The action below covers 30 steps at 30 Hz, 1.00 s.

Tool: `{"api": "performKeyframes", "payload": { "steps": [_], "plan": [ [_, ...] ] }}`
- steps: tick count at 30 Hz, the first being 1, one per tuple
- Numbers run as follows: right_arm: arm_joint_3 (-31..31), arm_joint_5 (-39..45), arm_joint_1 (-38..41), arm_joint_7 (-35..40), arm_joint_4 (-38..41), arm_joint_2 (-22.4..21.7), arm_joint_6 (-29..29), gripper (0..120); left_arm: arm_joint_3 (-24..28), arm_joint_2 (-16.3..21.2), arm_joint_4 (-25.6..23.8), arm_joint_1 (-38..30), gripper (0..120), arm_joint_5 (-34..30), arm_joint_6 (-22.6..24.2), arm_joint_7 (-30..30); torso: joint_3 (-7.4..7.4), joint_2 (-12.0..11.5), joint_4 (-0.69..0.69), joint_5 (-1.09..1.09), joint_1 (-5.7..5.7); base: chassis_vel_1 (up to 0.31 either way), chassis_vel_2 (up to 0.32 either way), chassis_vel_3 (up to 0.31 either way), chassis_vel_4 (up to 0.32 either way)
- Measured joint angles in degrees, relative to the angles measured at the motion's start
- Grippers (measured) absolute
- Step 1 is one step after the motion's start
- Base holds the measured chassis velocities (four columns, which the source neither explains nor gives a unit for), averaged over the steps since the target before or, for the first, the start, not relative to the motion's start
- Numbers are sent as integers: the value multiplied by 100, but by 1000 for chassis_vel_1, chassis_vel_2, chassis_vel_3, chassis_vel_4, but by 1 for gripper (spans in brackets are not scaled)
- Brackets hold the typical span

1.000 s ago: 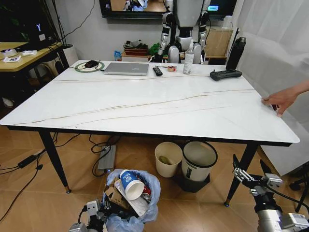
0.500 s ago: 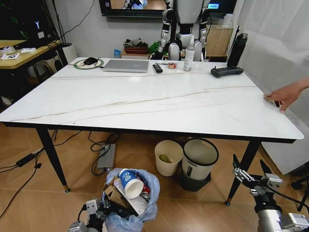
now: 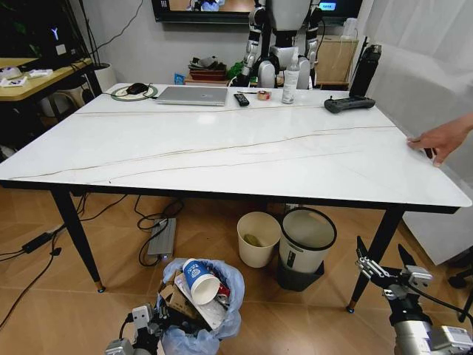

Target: Pick up the trash bin and place the trash from the table into it.

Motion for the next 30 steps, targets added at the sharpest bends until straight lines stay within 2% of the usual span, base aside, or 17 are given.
{"api": "performKeyframes", "payload": {
  "steps": [30],
  "plan": [
    [0,0,0,0,0,0,0,100,-30,-2,-23,17,0,-3,-8,-4,-453,-710,0,0,-258,0,0,0,0]
  ]
}}
